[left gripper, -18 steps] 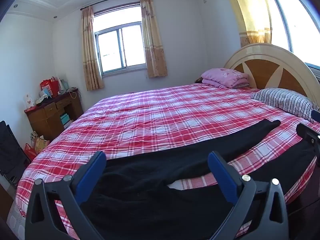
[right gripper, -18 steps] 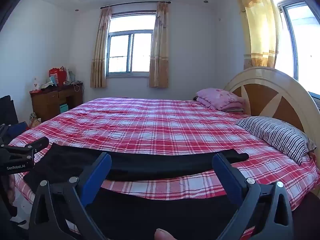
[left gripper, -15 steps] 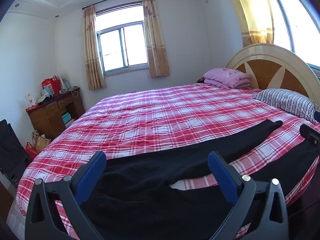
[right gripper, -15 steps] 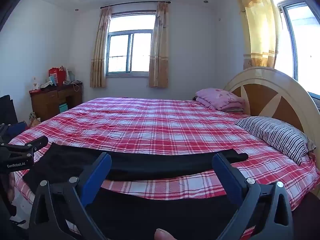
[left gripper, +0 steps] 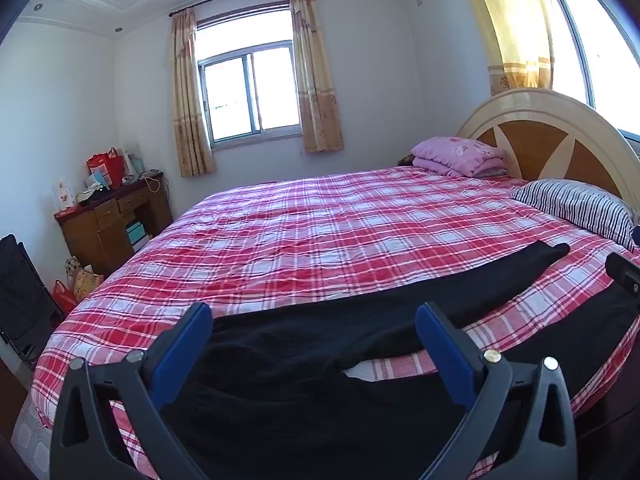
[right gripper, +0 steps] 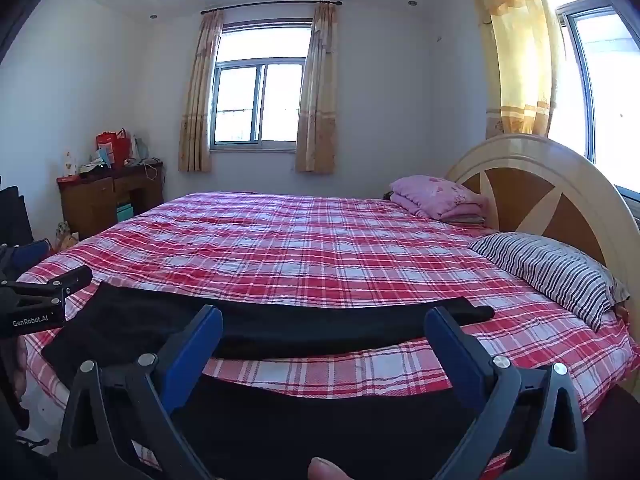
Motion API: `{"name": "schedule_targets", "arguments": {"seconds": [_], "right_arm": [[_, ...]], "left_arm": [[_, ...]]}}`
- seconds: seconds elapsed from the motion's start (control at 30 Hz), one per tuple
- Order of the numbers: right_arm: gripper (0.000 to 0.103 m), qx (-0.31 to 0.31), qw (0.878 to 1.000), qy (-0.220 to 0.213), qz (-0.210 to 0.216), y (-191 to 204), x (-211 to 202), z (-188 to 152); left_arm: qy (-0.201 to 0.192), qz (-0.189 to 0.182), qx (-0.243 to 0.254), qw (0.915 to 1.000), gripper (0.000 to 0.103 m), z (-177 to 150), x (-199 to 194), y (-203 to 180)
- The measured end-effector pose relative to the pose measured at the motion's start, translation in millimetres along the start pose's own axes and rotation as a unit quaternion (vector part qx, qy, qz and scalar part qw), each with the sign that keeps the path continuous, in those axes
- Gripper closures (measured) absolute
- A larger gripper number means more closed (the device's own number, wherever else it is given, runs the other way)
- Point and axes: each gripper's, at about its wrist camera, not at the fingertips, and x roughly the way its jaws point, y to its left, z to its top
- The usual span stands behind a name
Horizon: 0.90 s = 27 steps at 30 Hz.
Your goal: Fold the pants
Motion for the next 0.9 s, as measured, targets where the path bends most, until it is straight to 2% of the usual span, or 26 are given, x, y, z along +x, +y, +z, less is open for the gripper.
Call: {"name": "schedule_targets", "arguments": {"seconds": [0.9], "right_arm": [[0.001,-0.007,1.0,0.002,-0.002,2.9,-1.1,0.2]], "left_arm": [[0.003,0.005,-0.001,1.0,0.0,-1.1,3.0,5.6]]}}
